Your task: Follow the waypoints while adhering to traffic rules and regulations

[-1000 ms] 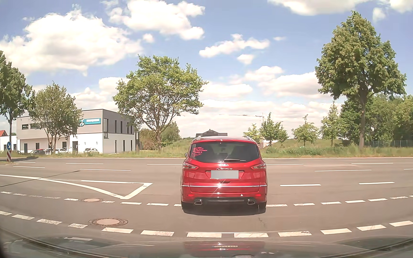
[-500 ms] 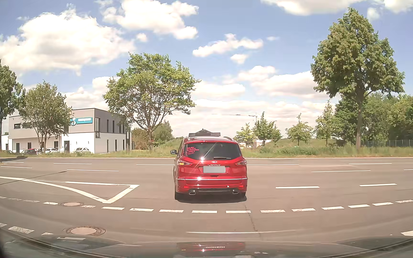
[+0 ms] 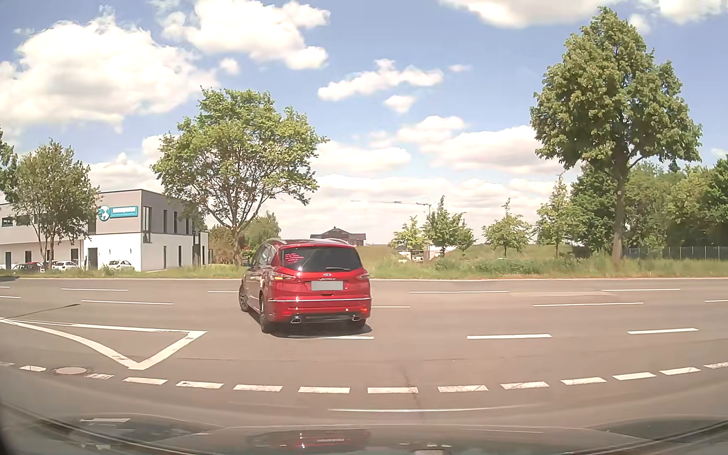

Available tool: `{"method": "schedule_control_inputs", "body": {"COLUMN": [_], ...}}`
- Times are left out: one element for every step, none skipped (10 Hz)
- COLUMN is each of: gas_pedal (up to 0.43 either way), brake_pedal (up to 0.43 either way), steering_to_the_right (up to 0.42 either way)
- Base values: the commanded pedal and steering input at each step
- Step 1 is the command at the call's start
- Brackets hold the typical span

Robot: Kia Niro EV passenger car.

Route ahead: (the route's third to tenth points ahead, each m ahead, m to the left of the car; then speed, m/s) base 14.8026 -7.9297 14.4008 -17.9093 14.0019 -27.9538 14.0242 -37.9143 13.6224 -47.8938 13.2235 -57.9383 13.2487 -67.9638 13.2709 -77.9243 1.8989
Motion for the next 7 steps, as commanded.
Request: {"method": "schedule_control_inputs", "body": {"gas_pedal": [0.0,0.0,0.0,0.0,0.0,0.0,0.0], "brake_pedal": [0.091,0.116,0.128,0.152,0.189,0.195,0.195], "steering_to_the_right": [0.249,0.257,0.265,0.268,0.272,0.276,0.281]}}
